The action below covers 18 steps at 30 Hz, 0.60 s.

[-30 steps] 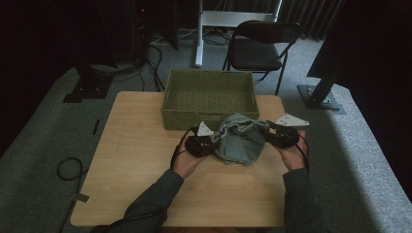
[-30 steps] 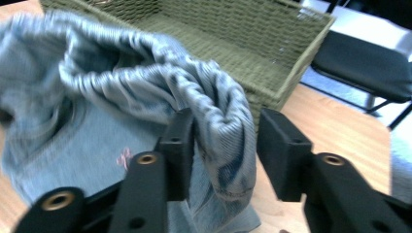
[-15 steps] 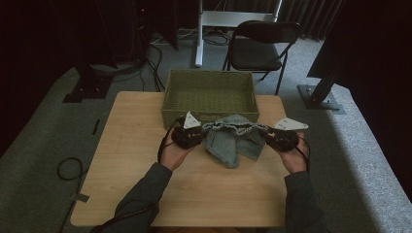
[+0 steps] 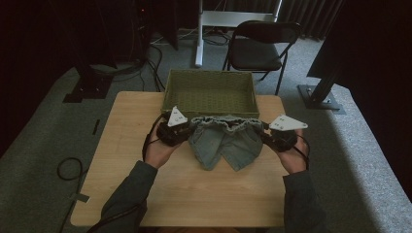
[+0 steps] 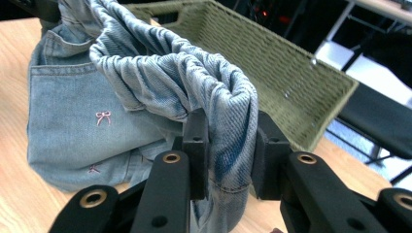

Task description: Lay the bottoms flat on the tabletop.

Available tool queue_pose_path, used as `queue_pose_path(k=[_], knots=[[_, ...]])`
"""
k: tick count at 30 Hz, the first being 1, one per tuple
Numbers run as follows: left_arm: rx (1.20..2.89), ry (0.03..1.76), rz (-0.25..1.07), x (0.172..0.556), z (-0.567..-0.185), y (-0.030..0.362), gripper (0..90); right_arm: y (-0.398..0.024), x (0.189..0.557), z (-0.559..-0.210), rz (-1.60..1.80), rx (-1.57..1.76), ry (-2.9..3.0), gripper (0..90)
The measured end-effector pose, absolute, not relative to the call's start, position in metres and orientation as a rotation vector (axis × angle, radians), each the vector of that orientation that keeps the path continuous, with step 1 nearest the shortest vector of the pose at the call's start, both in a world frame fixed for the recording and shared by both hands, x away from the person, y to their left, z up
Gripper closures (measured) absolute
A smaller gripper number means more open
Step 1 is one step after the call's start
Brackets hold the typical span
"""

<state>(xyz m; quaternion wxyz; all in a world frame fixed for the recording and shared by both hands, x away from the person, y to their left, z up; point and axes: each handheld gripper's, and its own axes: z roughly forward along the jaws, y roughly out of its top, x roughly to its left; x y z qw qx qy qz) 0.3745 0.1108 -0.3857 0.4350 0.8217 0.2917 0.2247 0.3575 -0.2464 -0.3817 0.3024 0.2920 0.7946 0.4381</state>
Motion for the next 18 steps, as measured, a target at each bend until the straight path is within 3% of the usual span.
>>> queue_pose_path(k=[6,12,15,18], knots=[[2.071,0.650,0.559,0.342,-0.369,0.129,75.4,-0.241,0.335,-0.366,1.207,0.684,2.125,72.8],[2.021,0.480,0.557,0.298,-0.323,0.151,75.7,-0.236,0.299,-0.337,1.324,0.532,2.135,73.2],[1.867,0.423,0.417,0.298,-0.299,0.171,76.0,-0.241,0.286,-0.313,1.490,0.464,2.102,73.2],[1.819,0.512,0.503,0.315,-0.291,0.179,75.8,-0.244,0.293,-0.299,1.565,0.483,2.070,73.2]])
